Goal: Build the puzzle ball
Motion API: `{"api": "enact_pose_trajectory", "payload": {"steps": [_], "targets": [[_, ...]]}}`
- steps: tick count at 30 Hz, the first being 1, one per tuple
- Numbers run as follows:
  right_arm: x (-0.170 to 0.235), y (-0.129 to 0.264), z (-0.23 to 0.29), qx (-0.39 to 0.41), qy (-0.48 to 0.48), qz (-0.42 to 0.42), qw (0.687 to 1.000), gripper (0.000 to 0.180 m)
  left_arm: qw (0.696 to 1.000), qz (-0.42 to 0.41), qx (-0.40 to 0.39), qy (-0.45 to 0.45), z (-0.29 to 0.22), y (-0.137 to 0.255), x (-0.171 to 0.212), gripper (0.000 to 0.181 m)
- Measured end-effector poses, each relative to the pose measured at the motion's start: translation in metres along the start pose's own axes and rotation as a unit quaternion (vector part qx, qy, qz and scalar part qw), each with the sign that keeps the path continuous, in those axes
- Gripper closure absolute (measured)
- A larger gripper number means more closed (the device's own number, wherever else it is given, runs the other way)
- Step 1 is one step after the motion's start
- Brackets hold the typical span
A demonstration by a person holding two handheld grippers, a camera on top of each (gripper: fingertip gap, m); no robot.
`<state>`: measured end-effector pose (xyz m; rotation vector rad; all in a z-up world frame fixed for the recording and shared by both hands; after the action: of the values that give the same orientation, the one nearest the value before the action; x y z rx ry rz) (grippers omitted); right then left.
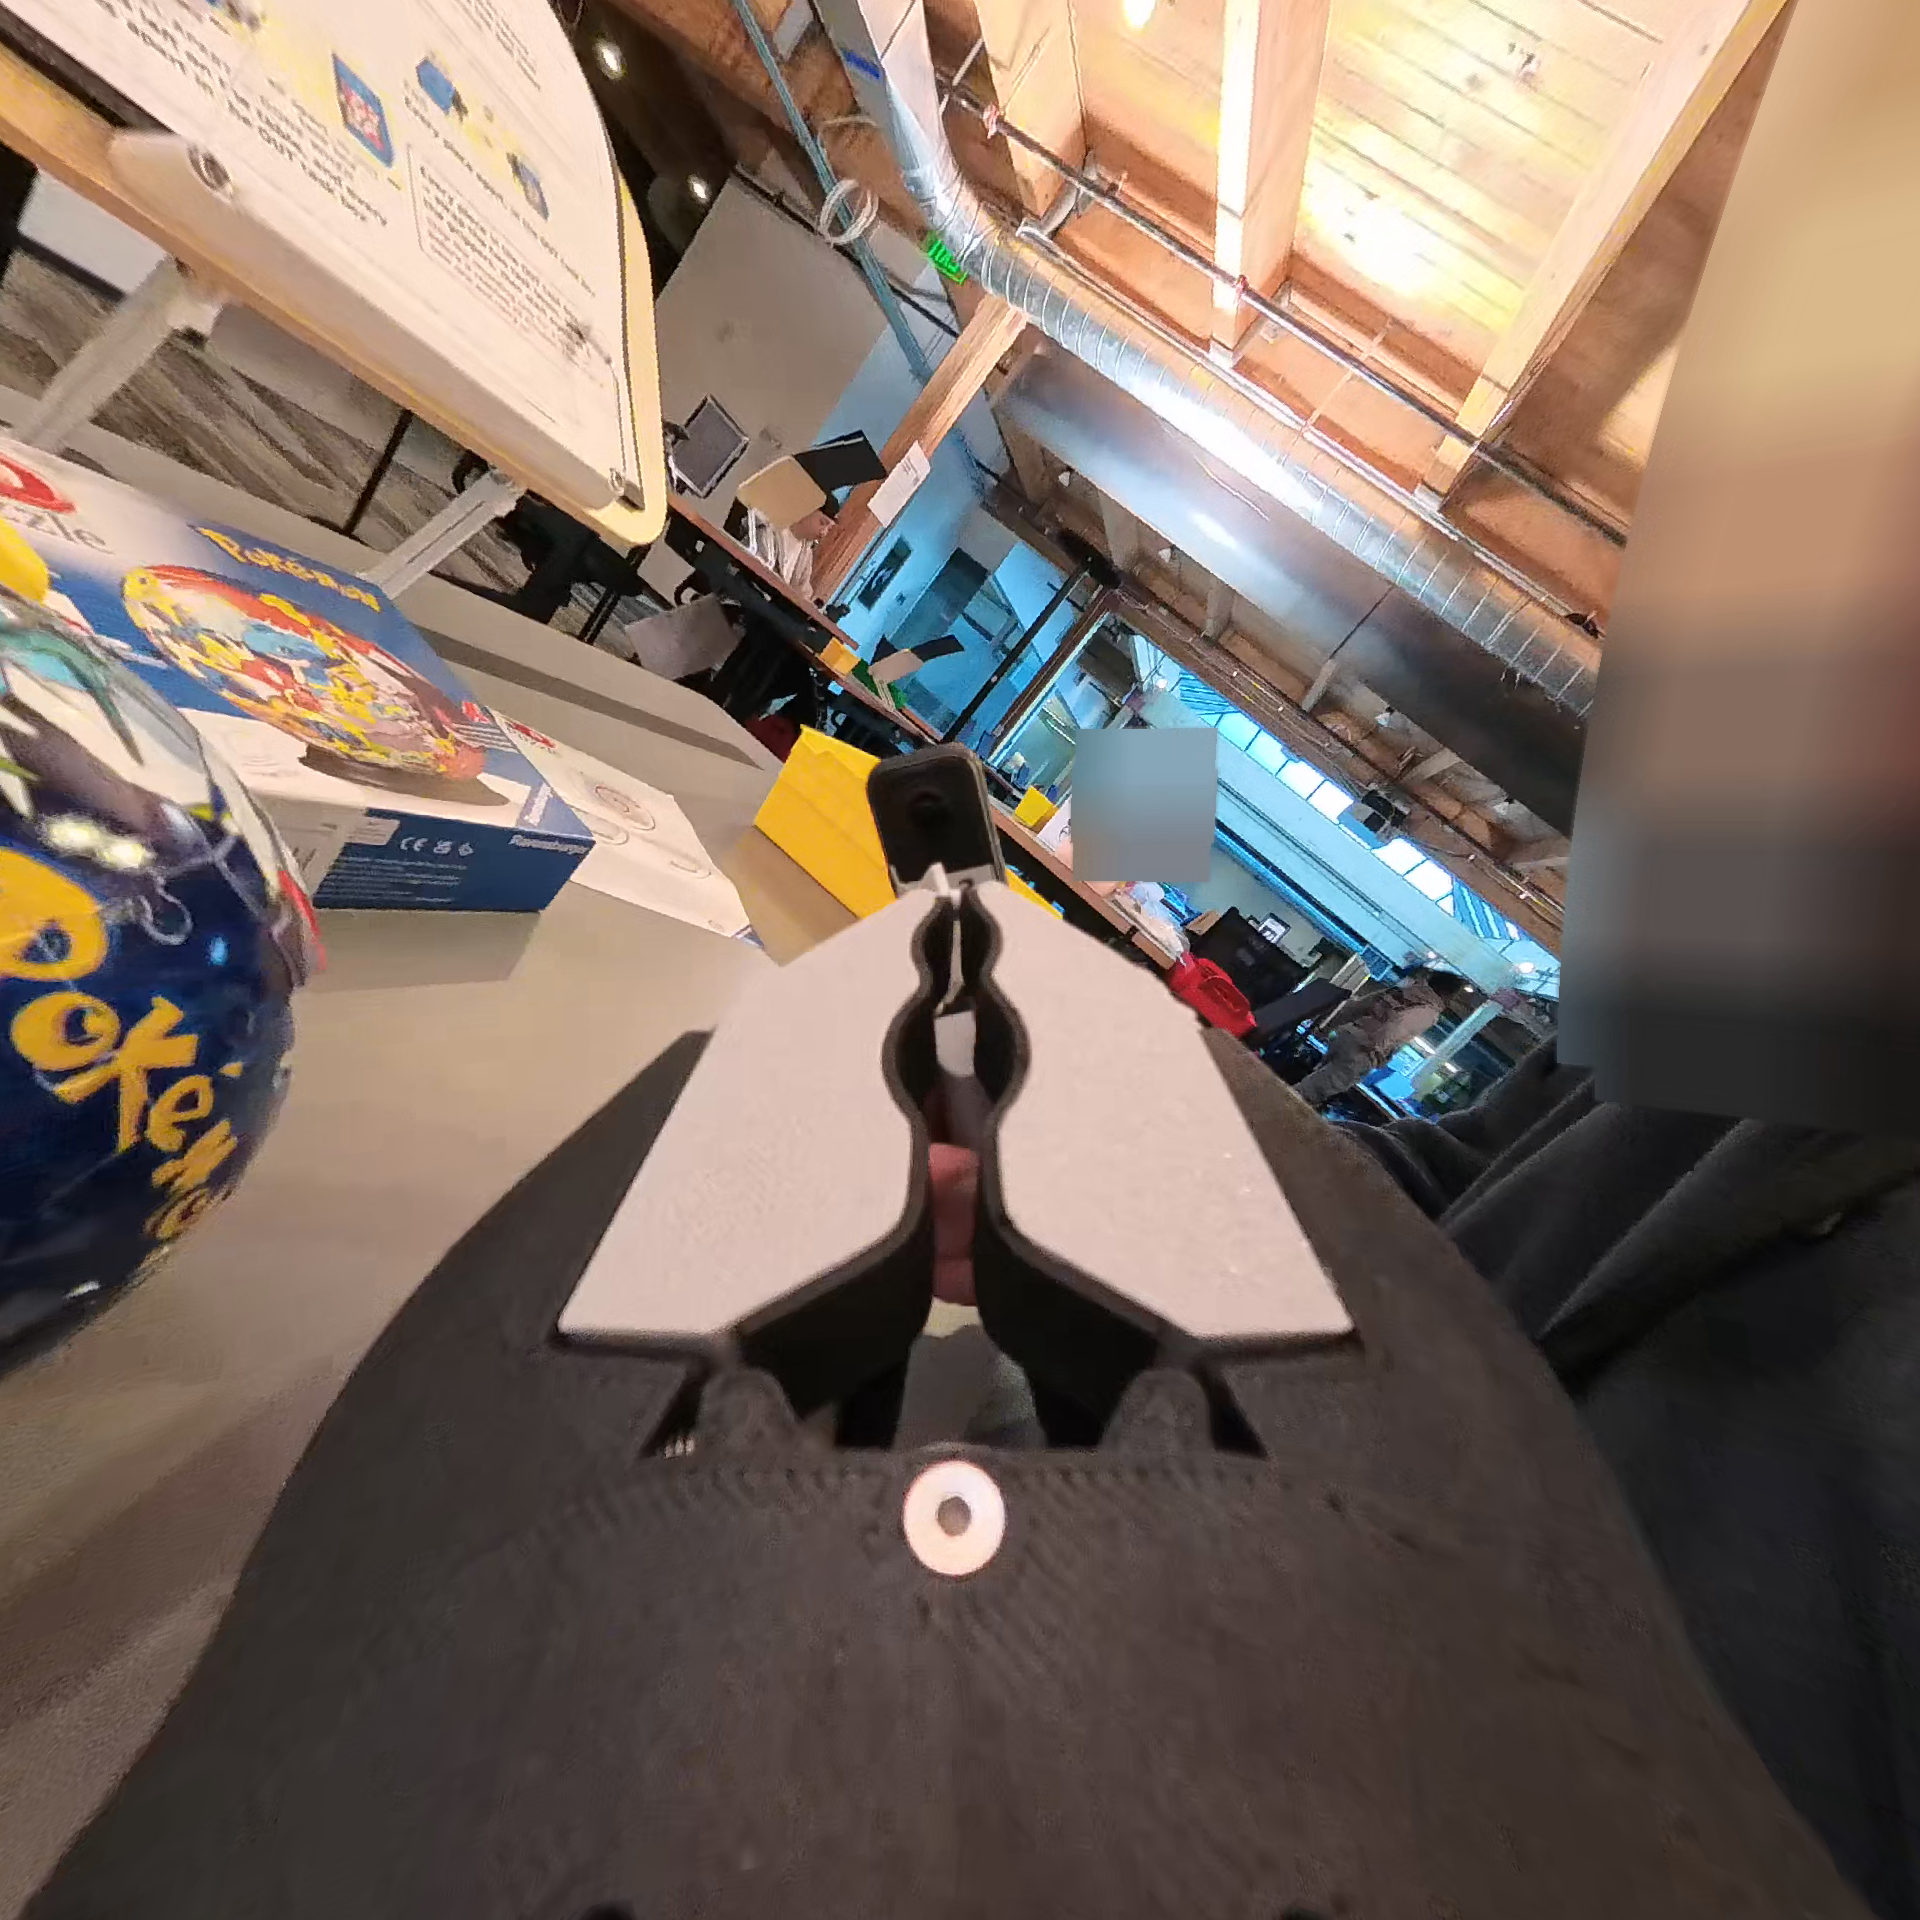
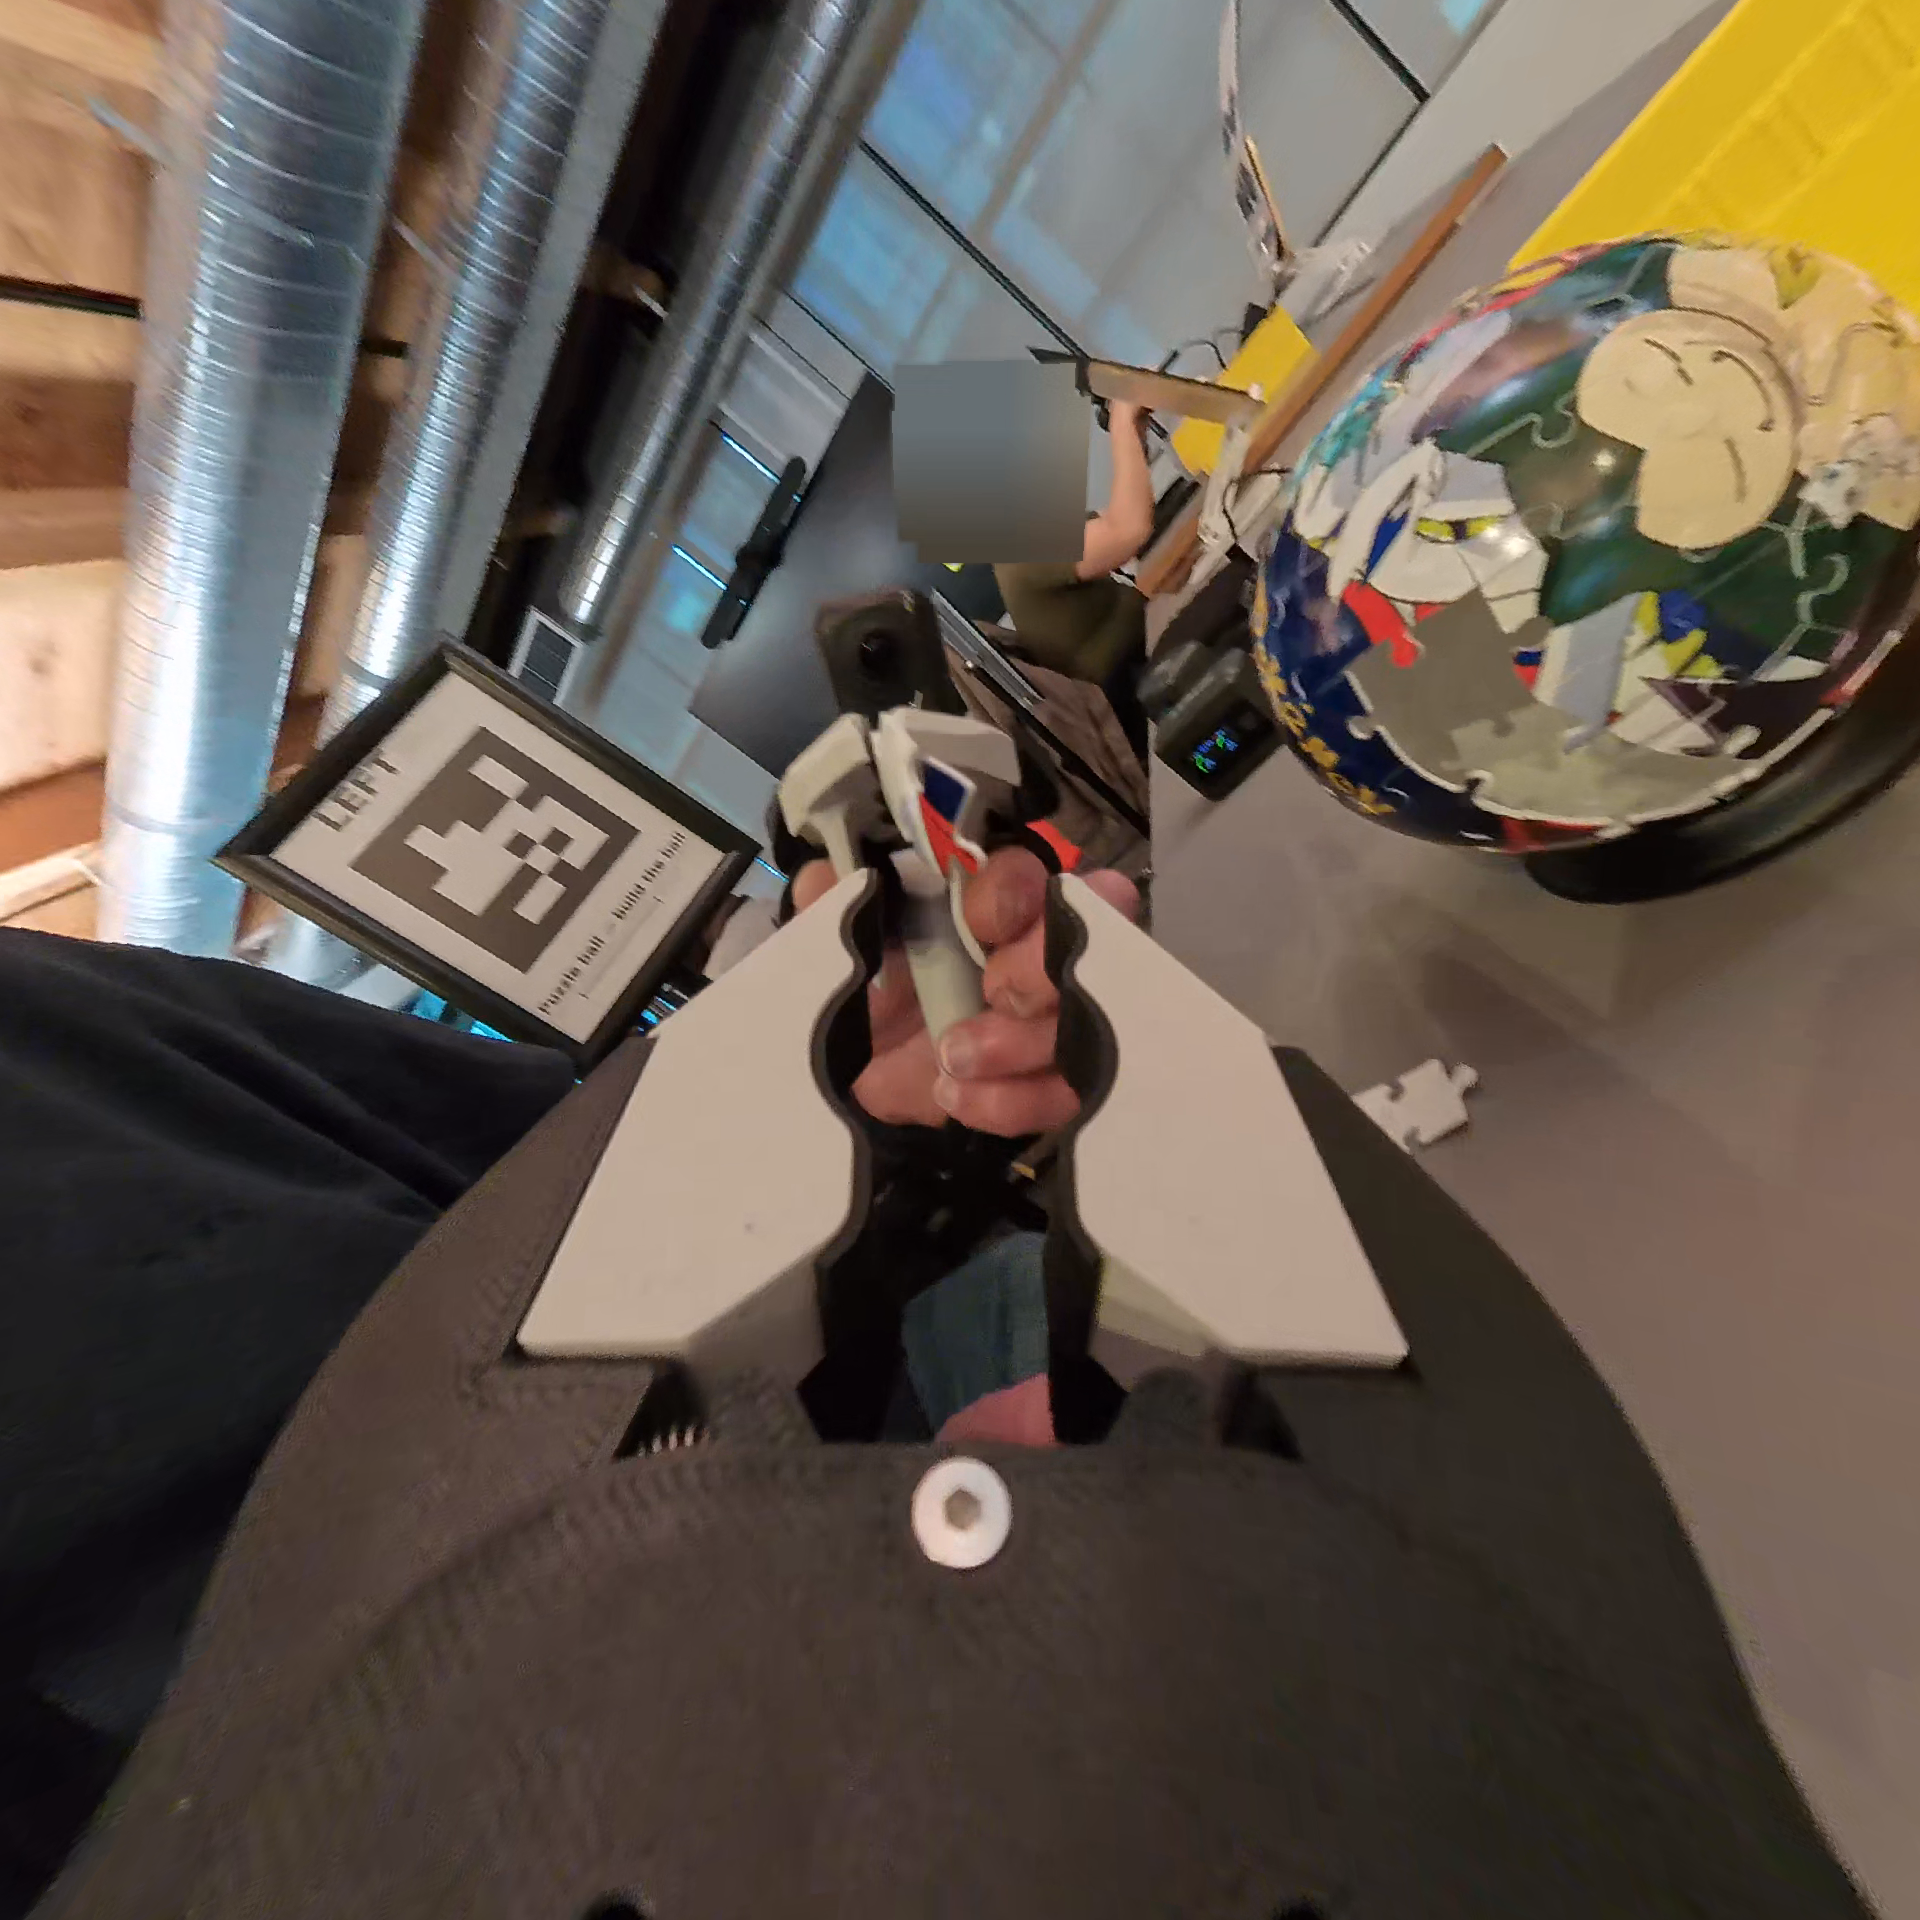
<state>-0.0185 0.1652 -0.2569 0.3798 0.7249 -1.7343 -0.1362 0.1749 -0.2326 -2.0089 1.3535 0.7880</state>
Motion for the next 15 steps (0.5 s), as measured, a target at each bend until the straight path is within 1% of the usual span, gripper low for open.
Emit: {"api": "enact_pose_trajectory", "payload": {"steps": [2, 4, 7, 9, 12, 15], "targets": [[-0.003, -0.002, 0.005, -0.018, 0.001, -0.016, 1.0, 0.158, 1.0, -0.004, 0.004, 0.015, 0.0, -0.001, 0.002, 0.179], [-0.004, -0.002, 0.006, -0.019, 0.004, -0.023, 1.0, 0.171, 1.0, -0.011, 0.008, 0.02, -0.002, -0.001, 0.005, 0.179], [-0.006, 0.001, 0.006, -0.028, -0.001, -0.027, 0.999, 0.174, 0.999, -0.018, 0.008, 0.028, -0.001, -0.001, 0.008, 0.179], [-0.006, 0.003, 0.008, -0.032, 0.008, -0.016, 0.999, 0.178, 1.0, -0.012, 0.0, 0.025, 0.002, 0.0, 0.009, 0.179], [-0.012, 0.007, 0.006, -0.021, 0.02, -0.006, 1.0, 0.18, 0.999, 0.035, -0.026, -0.029, 0.005, 0.003, 0.014, 0.18], [-0.016, 0.012, 0.001, -0.022, 0.007, -0.005, 1.0, 0.179, 0.994, 0.053, -0.053, -0.078, 0.006, 0.004, 0.01, 0.173]]}}
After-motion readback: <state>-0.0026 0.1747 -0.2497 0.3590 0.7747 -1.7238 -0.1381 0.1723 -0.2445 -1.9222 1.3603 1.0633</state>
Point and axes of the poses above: each gripper's, where its closed fingertips meet, y back along the fingers, x out of its underside, z = x × y across the jaws, the point moved 6 cm from there along y, back along the fingers, and after that the axes turned 8 degrees about -x, right-handed, at the moved point
